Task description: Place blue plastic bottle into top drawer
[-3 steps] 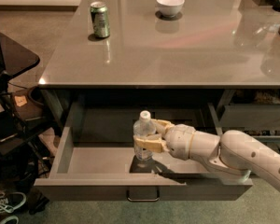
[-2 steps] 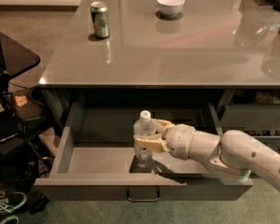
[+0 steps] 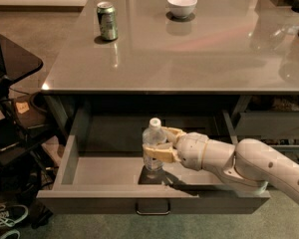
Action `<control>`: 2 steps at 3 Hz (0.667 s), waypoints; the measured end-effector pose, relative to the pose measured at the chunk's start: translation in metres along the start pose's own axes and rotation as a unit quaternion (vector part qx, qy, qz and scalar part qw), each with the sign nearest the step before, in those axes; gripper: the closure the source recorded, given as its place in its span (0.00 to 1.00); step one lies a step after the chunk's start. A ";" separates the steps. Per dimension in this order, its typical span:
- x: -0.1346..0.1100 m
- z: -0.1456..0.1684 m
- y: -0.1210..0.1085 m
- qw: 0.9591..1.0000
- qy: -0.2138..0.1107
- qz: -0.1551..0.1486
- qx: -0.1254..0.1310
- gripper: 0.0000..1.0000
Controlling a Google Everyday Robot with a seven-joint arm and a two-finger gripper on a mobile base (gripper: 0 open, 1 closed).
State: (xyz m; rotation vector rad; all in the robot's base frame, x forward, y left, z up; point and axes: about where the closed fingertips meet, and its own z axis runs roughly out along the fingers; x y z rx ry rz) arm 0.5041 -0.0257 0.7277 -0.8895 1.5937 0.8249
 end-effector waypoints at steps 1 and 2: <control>0.000 0.000 0.000 1.000 0.000 0.000 0.000 0.35; 0.000 0.000 0.000 1.000 0.000 0.000 0.000 0.12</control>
Offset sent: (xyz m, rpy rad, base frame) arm 0.0000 0.0000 0.0000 0.0000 0.0000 0.0000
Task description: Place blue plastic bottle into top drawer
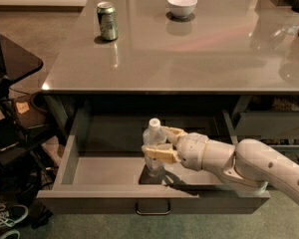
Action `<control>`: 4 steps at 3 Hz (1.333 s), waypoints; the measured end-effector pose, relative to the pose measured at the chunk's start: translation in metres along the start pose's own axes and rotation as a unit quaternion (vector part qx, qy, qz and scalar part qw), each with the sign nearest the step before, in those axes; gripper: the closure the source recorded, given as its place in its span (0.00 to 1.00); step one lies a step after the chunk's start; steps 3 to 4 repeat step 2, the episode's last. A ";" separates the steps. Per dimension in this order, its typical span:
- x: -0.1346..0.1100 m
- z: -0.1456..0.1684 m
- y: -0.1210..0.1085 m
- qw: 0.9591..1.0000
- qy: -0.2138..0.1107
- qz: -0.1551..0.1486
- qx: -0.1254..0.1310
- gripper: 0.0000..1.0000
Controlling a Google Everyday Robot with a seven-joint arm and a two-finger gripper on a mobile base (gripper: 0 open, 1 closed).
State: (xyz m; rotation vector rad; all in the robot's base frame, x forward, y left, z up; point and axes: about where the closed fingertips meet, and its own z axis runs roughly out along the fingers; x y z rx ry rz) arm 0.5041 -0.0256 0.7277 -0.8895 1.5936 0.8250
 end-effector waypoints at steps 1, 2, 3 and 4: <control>0.000 0.000 0.000 1.000 0.000 0.000 0.000 0.00; 0.000 0.000 0.000 1.000 0.000 0.000 0.000 0.00; 0.000 0.000 0.000 1.000 0.000 0.000 0.000 0.00; 0.000 0.000 0.000 1.000 0.000 0.000 0.000 0.00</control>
Offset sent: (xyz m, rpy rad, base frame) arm 0.0000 0.0000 0.0000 0.0000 0.0000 0.0001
